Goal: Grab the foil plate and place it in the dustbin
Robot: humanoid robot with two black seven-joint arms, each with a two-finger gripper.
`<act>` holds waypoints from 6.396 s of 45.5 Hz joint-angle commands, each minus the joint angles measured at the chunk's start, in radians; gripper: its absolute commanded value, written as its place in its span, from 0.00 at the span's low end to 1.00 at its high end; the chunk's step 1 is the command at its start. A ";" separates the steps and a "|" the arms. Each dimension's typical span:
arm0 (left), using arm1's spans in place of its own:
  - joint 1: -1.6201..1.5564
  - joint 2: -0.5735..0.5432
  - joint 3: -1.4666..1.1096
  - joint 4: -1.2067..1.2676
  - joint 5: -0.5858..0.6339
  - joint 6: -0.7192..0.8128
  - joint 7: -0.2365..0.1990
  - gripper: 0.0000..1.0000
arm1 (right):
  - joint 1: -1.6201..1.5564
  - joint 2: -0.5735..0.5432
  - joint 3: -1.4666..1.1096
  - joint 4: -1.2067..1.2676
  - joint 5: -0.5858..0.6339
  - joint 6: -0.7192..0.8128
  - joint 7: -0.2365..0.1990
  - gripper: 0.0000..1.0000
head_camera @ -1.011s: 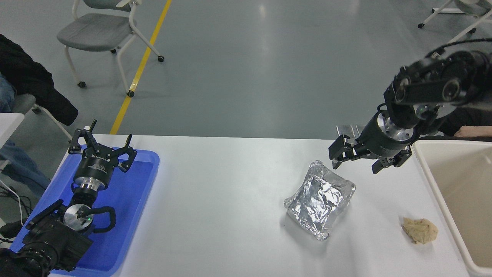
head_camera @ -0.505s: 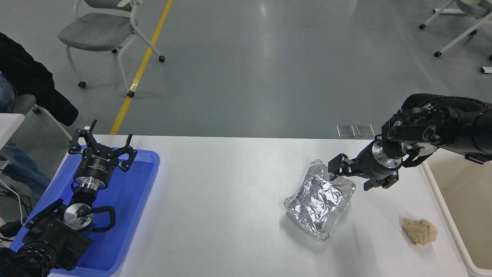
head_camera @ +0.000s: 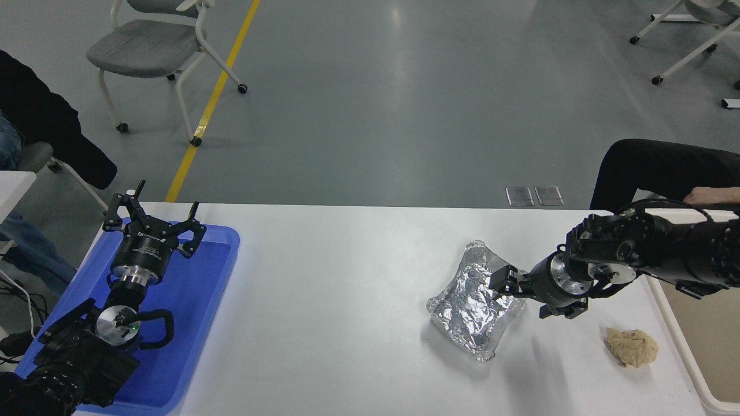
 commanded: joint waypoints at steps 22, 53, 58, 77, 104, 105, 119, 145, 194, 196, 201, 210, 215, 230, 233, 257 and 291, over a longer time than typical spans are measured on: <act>-0.001 0.000 0.000 0.000 -0.001 0.000 0.000 1.00 | -0.081 0.072 0.050 -0.071 -0.028 -0.066 0.008 0.15; -0.001 0.000 0.000 0.000 -0.001 0.000 0.000 1.00 | 0.135 -0.037 -0.042 0.048 -0.060 -0.017 0.008 0.00; -0.001 0.002 0.000 0.000 -0.001 0.000 0.000 1.00 | 0.272 -0.065 -0.123 0.162 -0.057 0.003 0.008 0.00; 0.000 0.006 -0.002 0.000 0.001 0.000 0.000 1.00 | 0.824 -0.085 -0.353 0.472 -0.040 0.143 0.008 0.00; 0.000 0.006 -0.002 0.000 -0.001 0.000 -0.002 1.00 | 1.130 -0.086 -0.462 0.574 0.006 0.281 0.000 0.00; 0.000 0.006 -0.002 0.000 -0.001 0.000 -0.002 1.00 | 1.133 -0.088 -0.467 0.574 0.006 0.284 0.000 0.00; 0.000 0.006 -0.002 0.000 -0.001 0.000 -0.003 1.00 | 1.139 -0.224 -0.560 0.562 -0.082 0.296 -0.003 0.00; 0.000 0.006 -0.002 0.000 -0.001 0.000 -0.003 1.00 | 0.773 -0.937 -0.370 0.144 -0.574 0.235 -0.001 0.00; -0.001 0.006 -0.002 0.000 -0.001 0.000 -0.003 1.00 | -0.528 -0.438 0.580 -0.513 -0.301 -0.403 -0.001 0.00; -0.001 0.006 -0.002 0.003 -0.001 0.000 -0.003 1.00 | -0.538 -0.424 0.596 -0.518 -0.296 -0.406 -0.001 0.00; -0.001 0.006 -0.002 0.000 -0.001 0.000 -0.002 1.00 | -0.558 -0.408 0.636 -0.528 -0.296 -0.418 0.000 0.00; -0.001 0.006 -0.002 0.000 -0.001 0.000 -0.003 1.00 | -0.578 -0.396 0.670 -0.535 -0.295 -0.438 0.002 0.00; -0.001 0.006 0.000 0.000 -0.001 0.000 -0.002 1.00 | -0.579 -0.395 0.685 -0.550 -0.295 -0.438 0.002 0.13; -0.001 0.006 0.000 0.000 -0.001 0.000 -0.002 1.00 | -0.579 -0.388 0.689 -0.551 -0.287 -0.426 0.006 1.00; -0.001 0.006 0.000 0.000 -0.001 0.000 -0.002 1.00 | -0.579 -0.381 0.687 -0.551 -0.287 -0.426 0.006 1.00; -0.003 0.003 0.000 0.000 -0.001 0.000 0.000 1.00 | -0.363 -0.499 0.551 -0.065 -0.424 -0.414 0.002 1.00; -0.005 0.002 0.000 0.000 -0.001 0.000 0.000 1.00 | 0.419 -0.349 -0.029 0.280 -0.504 0.054 0.000 1.00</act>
